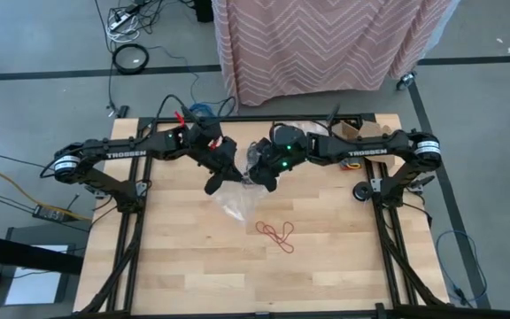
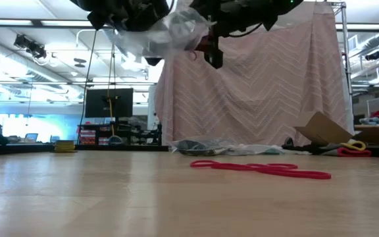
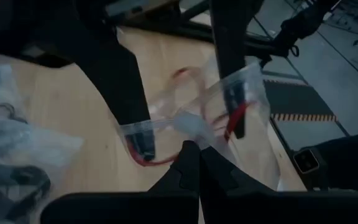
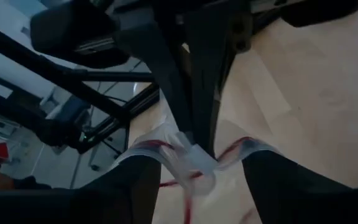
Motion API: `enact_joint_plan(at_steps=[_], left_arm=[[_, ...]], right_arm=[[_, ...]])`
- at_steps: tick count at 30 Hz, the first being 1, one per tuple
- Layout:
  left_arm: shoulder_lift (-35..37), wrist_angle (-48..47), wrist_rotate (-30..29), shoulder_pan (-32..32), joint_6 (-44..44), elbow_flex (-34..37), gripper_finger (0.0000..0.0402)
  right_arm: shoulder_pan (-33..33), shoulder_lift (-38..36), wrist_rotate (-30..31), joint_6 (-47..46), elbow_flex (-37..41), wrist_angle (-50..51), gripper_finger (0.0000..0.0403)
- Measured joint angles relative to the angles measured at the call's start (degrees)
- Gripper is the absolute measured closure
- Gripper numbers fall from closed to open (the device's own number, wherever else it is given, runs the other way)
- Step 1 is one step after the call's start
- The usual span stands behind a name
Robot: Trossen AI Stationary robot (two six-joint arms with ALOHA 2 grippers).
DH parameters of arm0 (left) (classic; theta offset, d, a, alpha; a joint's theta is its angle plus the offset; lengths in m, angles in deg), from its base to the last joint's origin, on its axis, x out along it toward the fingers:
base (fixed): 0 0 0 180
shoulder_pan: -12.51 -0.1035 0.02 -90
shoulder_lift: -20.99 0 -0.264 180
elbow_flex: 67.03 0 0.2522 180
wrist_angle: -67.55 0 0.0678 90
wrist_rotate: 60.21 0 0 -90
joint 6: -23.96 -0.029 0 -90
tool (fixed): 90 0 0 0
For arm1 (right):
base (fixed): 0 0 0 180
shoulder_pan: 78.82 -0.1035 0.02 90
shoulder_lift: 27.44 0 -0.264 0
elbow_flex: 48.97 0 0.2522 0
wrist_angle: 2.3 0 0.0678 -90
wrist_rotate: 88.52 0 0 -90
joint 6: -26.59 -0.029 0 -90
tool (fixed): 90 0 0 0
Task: Sort rubber bands
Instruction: Put the red rubber band into the transparent zip bag
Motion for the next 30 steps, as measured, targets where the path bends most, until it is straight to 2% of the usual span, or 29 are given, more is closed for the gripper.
enact_joint_plan(at_steps=[7,13,17,19,24,30], left_arm=[[0.0,0.6,-0.1,0.0,0.0,-0.6,0.0401],[0.0,1.4,0.2,0.0,-0.9,-2.1,0.0401],[0.0,1.4,6.1,0.1,-1.0,-2.2,0.0401],[0.0,0.4,6.9,0.5,-1.1,-2.1,0.0401],[-0.3,-2.8,4.3,1.0,-2.7,-2.1,0.0401],[-0.4,-4.0,-0.3,0.9,-2.8,-2.0,0.0401]], right_arm=[[-2.1,0.1,0.2,0.5,0.0,5.7,0.0229],[-4.5,0.1,3.0,1.4,0.0,7.4,0.0259],[-4.8,0.1,5.1,1.6,0.0,7.3,0.027],[-4.7,0.1,5.3,2.0,0.0,6.1,0.0272],[-4.7,0.1,5.5,3.8,0.0,5.0,0.0273],[-5.3,0.0,9.2,0.8,0.0,16.3,0.028]])
